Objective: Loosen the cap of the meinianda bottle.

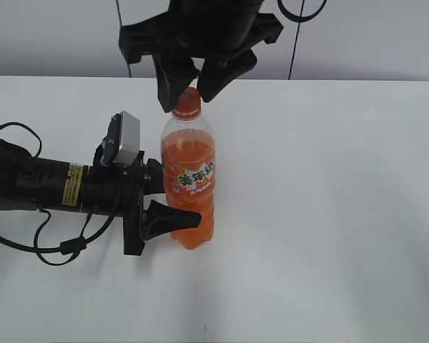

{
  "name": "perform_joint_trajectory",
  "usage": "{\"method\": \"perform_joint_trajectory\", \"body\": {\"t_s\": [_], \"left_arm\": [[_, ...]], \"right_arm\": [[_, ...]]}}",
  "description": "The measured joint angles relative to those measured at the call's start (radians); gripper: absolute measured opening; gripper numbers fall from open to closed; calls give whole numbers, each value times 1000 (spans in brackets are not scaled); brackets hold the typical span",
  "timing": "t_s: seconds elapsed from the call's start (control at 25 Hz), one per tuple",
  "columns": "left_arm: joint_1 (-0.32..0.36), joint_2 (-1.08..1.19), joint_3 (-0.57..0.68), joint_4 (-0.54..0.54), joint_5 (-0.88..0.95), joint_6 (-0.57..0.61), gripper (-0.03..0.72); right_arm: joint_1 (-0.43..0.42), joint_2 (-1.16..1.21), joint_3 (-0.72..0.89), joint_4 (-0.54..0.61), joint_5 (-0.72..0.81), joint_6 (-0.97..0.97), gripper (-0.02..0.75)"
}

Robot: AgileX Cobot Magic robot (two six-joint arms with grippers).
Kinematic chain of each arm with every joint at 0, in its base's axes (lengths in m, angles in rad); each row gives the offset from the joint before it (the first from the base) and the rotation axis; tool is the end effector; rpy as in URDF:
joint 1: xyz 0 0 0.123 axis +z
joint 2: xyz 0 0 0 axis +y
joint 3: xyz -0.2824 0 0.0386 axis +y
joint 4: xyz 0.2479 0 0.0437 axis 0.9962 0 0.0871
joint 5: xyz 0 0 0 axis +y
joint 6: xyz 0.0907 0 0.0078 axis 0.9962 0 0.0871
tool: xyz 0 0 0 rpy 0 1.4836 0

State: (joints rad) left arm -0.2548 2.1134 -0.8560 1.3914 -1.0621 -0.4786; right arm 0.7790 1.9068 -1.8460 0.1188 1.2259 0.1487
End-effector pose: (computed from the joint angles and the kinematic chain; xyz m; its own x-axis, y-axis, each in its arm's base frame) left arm 0.2970 -0.1581 0.0872 -0.0935 0.3790 -0.9207 0.9900 0.1339 -0.0454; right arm 0.2864 0.2971 0.3212 -0.7874 -0.5150 -0.3389 -0.5897 0.7894 0.1706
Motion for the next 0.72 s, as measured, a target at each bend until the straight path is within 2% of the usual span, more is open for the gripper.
{"method": "perform_joint_trajectory", "body": {"t_s": [0.24,0.44,0.72], "left_arm": [[0,0,0,0,0,0,412],[0,0,0,0,0,0,412],[0,0,0,0,1,0,411]], "right_arm": [[0,4,0,1,0,0,384],[0,19,0,3,-1,-1,285],[0,19,0,3,1,-3,282]]}}
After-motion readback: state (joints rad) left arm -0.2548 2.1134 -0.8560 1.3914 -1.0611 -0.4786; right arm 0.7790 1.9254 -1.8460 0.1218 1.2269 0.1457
